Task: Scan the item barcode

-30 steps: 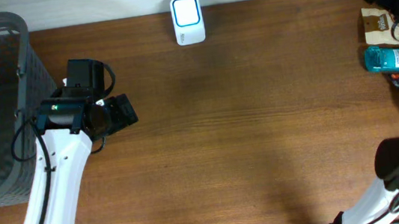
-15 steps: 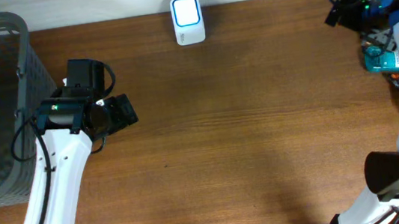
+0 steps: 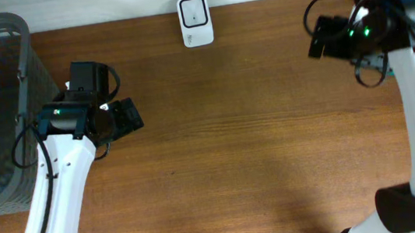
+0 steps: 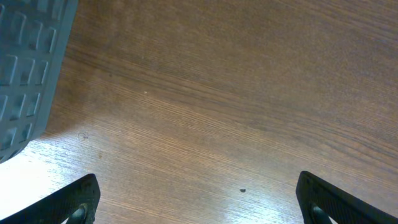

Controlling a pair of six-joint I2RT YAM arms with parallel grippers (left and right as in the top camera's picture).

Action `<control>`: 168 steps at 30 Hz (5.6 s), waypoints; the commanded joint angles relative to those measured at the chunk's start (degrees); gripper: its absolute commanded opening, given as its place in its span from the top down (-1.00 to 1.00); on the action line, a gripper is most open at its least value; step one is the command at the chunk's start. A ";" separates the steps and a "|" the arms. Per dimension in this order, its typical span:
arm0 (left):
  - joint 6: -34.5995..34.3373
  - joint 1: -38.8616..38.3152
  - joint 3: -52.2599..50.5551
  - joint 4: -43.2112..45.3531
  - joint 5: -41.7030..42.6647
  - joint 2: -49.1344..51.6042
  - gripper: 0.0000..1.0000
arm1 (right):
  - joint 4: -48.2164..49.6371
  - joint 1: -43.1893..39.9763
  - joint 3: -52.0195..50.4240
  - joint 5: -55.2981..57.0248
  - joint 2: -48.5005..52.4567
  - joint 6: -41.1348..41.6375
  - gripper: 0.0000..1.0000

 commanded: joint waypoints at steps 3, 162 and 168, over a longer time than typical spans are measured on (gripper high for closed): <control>-0.68 0.28 0.57 -0.02 -0.61 -0.66 -0.98 | -3.43 6.51 0.48 1.14 -5.20 -3.43 -0.97; -0.68 0.28 0.57 -0.02 -0.61 -0.66 -0.98 | 89.18 -4.48 -125.92 -5.62 -98.29 -20.72 -0.97; -0.68 0.28 0.57 -0.04 -0.61 -0.66 -0.98 | 89.15 -4.48 -125.92 -5.51 -98.29 -20.79 -0.97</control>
